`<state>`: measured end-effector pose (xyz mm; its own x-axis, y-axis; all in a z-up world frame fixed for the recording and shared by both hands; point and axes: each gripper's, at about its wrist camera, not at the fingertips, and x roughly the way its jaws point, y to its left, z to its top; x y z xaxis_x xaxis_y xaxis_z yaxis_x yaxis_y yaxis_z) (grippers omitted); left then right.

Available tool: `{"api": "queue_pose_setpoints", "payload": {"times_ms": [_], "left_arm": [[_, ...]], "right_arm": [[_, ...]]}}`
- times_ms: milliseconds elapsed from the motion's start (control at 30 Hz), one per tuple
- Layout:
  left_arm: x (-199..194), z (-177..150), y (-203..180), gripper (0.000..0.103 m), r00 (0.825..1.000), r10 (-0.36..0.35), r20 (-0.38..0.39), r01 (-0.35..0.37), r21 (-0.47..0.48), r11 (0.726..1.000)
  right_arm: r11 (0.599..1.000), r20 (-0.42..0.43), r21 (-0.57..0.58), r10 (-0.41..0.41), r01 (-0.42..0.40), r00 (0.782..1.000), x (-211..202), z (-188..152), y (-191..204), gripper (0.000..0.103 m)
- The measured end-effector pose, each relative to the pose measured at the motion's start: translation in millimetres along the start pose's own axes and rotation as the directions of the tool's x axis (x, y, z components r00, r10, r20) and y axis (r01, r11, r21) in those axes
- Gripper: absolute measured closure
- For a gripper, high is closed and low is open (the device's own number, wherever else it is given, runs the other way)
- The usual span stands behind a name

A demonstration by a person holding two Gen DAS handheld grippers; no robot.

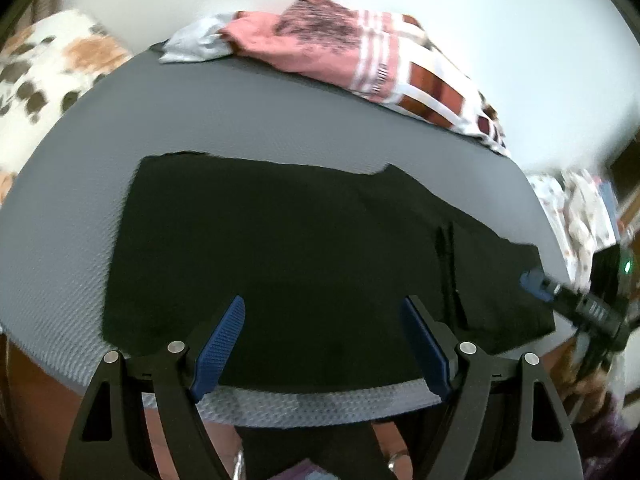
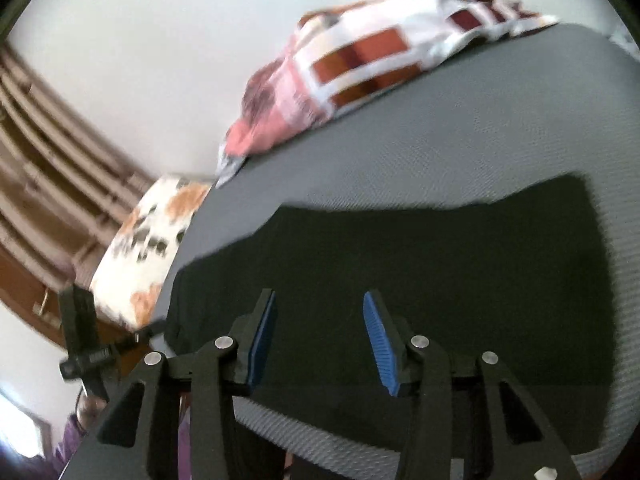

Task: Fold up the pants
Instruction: 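Grasp the waistband edge of the black trousers with the left tool and lift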

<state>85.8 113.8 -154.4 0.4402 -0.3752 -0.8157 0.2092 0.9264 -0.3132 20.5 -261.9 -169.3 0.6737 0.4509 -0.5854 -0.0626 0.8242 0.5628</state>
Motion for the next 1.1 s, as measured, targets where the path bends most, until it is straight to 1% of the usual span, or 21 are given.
{"api": "queue_pose_setpoints", "payload": {"times_ms": [100, 167, 200, 267, 300, 367, 433, 500, 533, 600, 667, 700, 767, 833, 867, 900, 933, 1000, 1033, 1067, 1100], "left_arm": [[-7.7, 0.3, 18.4, 0.023, 0.999, 0.029, -0.016, -0.03, -0.06, 0.998], [-13.2, -1.9, 27.7, 0.023, 0.999, 0.041, -0.012, -0.041, -0.079, 0.996], [-17.1, -3.2, 35.6, 0.023, 0.998, 0.061, -0.016, -0.062, -0.085, 0.994], [-22.5, -4.4, 46.7, 0.023, 0.994, 0.106, -0.019, -0.107, -0.092, 0.99], [-27.3, -4.4, 56.0, 0.023, 0.991, 0.13, -0.014, -0.131, -0.103, 0.986], [-34.6, -3.3, 80.1, 0.023, 0.99, 0.142, -0.016, -0.143, -0.155, 0.978], [-34.8, -2.7, 101.1, 0.023, 0.994, 0.101, -0.037, -0.106, -0.205, 0.973], [-33.3, -2.6, 122.0, 0.023, 0.997, 0.067, -0.04, -0.074, -0.225, 0.971], [-31.9, -1.6, 125.2, 0.023, 0.998, 0.057, -0.042, -0.065, -0.22, 0.973], [-24.8, -0.1, 131.6, 0.024, 0.998, -0.004, -0.061, -0.008, -0.185, 0.983], [-15.2, 2.5, 130.9, 0.024, 0.995, -0.048, -0.09, 0.034, -0.151, 0.988], [-10.2, 4.7, 130.1, 0.024, 0.993, -0.058, -0.103, 0.044, -0.137, 0.99], [4.9, 9.5, 133.8, 0.025, 0.989, -0.05, -0.142, 0.033, -0.119, 0.992], [18.0, 12.6, 138.8, 0.031, 0.979, -0.105, -0.176, 0.083, -0.129, 0.988], [23.0, 14.0, 139.2, 0.036, 0.974, -0.123, -0.189, 0.1, -0.125, 0.987], [29.9, 16.1, 139.6, 0.039, 0.971, -0.121, -0.208, 0.1, -0.111, 0.989], [31.5, 20.1, 138.2, 0.039, 0.972, -0.123, -0.199, 0.107, -0.09, 0.99], [36.1, 25.4, 137.9, 0.041, 0.966, -0.154, -0.207, 0.136, -0.099, 0.986], [37.4, 27.0, 137.6, 0.049, 0.964, -0.156, -0.214, 0.138, -0.095, 0.986], [38.4, 27.8, 135.6, 0.069, 0.967, -0.131, -0.218, 0.118, -0.073, 0.99], [41.2, 28.6, 133.2, 0.07, 0.964, -0.124, -0.236, 0.114, -0.055, 0.992]], "right_arm": [[0.998, -0.058, -0.064, -0.016, 0.012, 0.998, 22.7, -12.0, 11.4, 0.06], [0.994, -0.138, -0.11, -0.033, 0.017, 0.99, 41.0, -21.0, 16.0, 0.06], [0.991, -0.187, -0.132, -0.052, 0.028, 0.981, 50.3, -25.7, 17.5, 0.06], [0.987, -0.164, -0.157, -0.052, 0.026, 0.985, 45.7, -27.0, 21.9, 0.061], [0.988, -0.161, -0.153, -0.024, -0.001, 0.987, 41.7, -25.1, 24.4, 0.061], [0.987, -0.101, -0.158, 0.008, -0.024, 0.995, 28.2, -18.9, 28.7, 0.061], [0.989, -0.074, -0.149, 0.012, -0.023, 0.997, 25.3, -13.3, 26.6, 0.061], [0.995, -0.086, -0.097, 0.021, -0.029, 0.996, 30.0, -11.9, 16.6, 0.061], [0.998, -0.101, -0.061, 0.028, -0.034, 0.995, 34.4, -13.7, 10.2, 0.061], [0.999, -0.131, -0.013, 0.036, -0.038, 0.991, 41.3, -19.7, 3.0, 0.061], [1.0, -0.136, -0.01, 0.027, -0.029, 0.99, 44.9, -25.5, 0.7, 0.062], [0.999, -0.132, -0.022, 0.022, -0.025, 0.991, 44.3, -25.8, 2.6, 0.061], [0.999, -0.136, -0.029, 0.016, -0.02, 0.991, 45.3, -24.9, 4.5, 0.059], [0.999, -0.134, -0.027, 0.014, -0.017, 0.991, 45.8, -24.5, 5.3, 0.057], [0.999, -0.134, -0.031, 0.012, -0.016, 0.991, 46.0, -24.7, 6.0, 0.056], [0.999, -0.134, -0.034, 0.011, -0.016, 0.991, 46.1, -25.5, 6.0, 0.056], [0.999, -0.133, -0.035, 0.01, -0.015, 0.991, 45.1, -25.8, 5.3, 0.055], [0.999, -0.133, -0.035, 0.012, -0.017, 0.991, 46.3, -25.3, 6.3, 0.052], [0.999, -0.131, -0.035, 0.014, -0.019, 0.991, 47.2, -25.6, 7.0, 0.05], [0.999, -0.129, -0.036, 0.015, -0.02, 0.991, 47.6, -25.5, 7.7, 0.048], [0.999, -0.129, -0.038, 0.015, -0.02, 0.992, 48.0, -25.8, 8.1, 0.047]]}}
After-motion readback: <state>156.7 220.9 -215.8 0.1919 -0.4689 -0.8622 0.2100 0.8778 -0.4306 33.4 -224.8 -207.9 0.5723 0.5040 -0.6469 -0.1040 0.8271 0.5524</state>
